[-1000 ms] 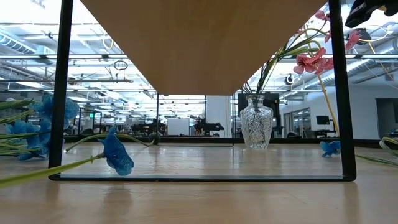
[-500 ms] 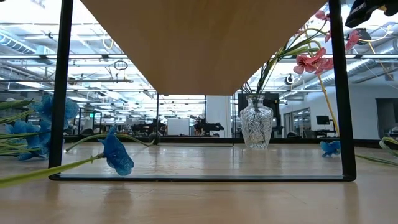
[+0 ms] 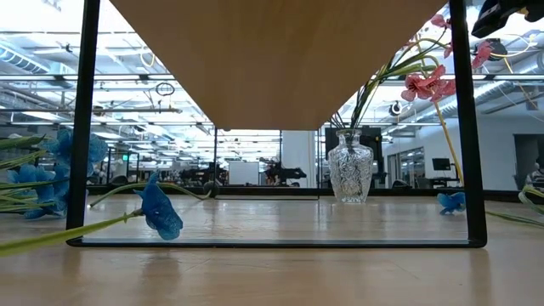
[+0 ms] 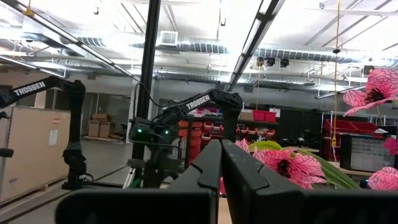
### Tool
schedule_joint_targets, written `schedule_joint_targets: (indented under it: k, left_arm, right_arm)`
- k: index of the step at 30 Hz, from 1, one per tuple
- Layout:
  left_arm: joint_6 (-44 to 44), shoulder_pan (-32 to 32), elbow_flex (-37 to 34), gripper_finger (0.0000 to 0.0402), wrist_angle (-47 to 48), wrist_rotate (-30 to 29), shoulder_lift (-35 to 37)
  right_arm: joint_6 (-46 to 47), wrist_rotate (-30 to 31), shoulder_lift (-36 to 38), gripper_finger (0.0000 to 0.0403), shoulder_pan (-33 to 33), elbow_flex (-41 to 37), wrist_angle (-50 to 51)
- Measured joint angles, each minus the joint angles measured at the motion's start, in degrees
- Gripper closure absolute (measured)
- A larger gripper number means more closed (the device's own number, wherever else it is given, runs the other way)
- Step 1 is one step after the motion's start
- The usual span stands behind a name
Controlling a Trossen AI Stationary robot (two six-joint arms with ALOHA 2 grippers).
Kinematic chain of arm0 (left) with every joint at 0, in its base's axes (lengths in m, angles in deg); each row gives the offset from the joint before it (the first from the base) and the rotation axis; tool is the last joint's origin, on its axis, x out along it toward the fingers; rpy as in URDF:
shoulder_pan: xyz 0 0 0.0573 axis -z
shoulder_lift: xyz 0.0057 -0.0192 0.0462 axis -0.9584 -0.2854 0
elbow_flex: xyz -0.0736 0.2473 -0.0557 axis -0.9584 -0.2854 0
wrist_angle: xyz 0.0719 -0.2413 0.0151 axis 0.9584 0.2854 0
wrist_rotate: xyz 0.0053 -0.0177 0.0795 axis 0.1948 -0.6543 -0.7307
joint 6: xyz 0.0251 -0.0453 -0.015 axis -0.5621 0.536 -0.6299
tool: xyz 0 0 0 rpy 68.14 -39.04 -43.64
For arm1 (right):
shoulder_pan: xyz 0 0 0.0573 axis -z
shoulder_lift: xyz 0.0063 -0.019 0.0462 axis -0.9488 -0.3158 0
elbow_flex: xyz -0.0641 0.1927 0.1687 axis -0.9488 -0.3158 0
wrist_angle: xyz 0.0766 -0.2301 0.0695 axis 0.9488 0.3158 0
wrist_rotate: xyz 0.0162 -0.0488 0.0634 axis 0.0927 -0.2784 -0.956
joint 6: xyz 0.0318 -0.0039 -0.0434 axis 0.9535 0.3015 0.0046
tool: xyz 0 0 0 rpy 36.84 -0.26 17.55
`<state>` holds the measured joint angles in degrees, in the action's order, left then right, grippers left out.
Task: Pick and place flowers into a vace then onto a shelf
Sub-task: Put the left blue flowers into the left transparent vase
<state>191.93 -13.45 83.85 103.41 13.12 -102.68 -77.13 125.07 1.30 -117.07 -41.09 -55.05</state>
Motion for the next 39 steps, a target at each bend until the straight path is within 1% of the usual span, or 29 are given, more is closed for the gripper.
schedule_joint_targets:
  k: [2, 3, 6, 10, 13, 15, 19, 21, 23, 25, 27, 30, 33, 37, 39]
  left_arm:
    - [1.5, 1.4, 0.0, 0.0350, -1.2, -3.7, -1.0]
    - [2.5, 2.0, 0.0, 0.0350, -1.2, -4.1, -1.7]
    - [4.7, 2.3, 0.0, 0.0350, -1.3, -1.7, -4.0]
    - [2.7, 2.3, 0.0, 0.0342, -4.6, -1.4, -8.1]
    - [1.3, 1.4, 0.0, 0.0311, -5.7, 0.2, -10.2]
    - [1.3, 0.9, 0.0, 0.0280, -5.1, 1.5, -10.9]
    - [0.3, 0.3, 0.0, 0.0214, -4.6, 2.1, -11.1]
    - [-0.1, 0.3, 0.0, 0.0191, -4.7, 1.8, -11.1]
    - [0.2, 0.5, 0.0, 0.0178, -3.8, 0.3, -11.2]
    - [0.7, 0.5, 0.0, 0.0177, -2.7, 0.7, -11.9]
    - [1.3, 0.2, -0.2, 0.0182, -1.9, 2.9, -12.4]
    - [0.9, -0.3, -0.2, 0.0198, -1.9, 6.5, -12.2]
    - [0.6, -0.6, -0.2, 0.0218, -2.8, 8.4, -10.5]
    - [-0.6, -0.7, -0.2, 0.0243, -2.6, 7.6, -7.2]
    - [-0.6, -0.5, -0.1, 0.0252, -0.5, 5.0, -5.8]
  right_arm:
    - [0.0, 0.0, 0.0, 0.0394, 0.0, 0.0, 0.0]
    - [0.0, 0.0, 0.0, 0.0394, 0.0, 0.0, 0.0]
    - [0.0, 0.0, 0.0, 0.0394, 0.0, 0.0, 0.0]
    - [0.0, 0.0, 0.0, 0.0394, 0.0, 0.0, 0.1]
    - [0.0, 0.0, 0.0, 0.0394, 0.0, 0.0, 0.1]
    - [0.0, 0.0, 0.0, 0.0394, 0.0, 0.0, 0.1]
    - [0.0, 0.0, 0.0, 0.0394, 0.0, 0.0, 0.1]
    - [0.0, 0.0, 0.0, 0.0394, 0.0, 0.0, 0.1]
    - [0.0, 0.0, 0.0, 0.0394, 0.0, 0.0, 0.1]
    - [0.0, 0.0, 0.0, 0.0394, 0.0, 0.0, 0.1]
    - [0.0, 0.0, 0.0, 0.0394, 0.0, 0.0, 0.1]
    - [0.0, 0.0, 0.0, 0.0394, 0.0, 0.0, 0.1]
    - [0.0, 0.0, 0.0, 0.0394, 0.0, 0.0, 0.1]
    - [0.0, 0.0, 0.0, 0.0394, 0.0, 0.0, 0.1]
    - [0.0, 0.0, 0.0, 0.0394, 0.0, 0.0, 0.1]
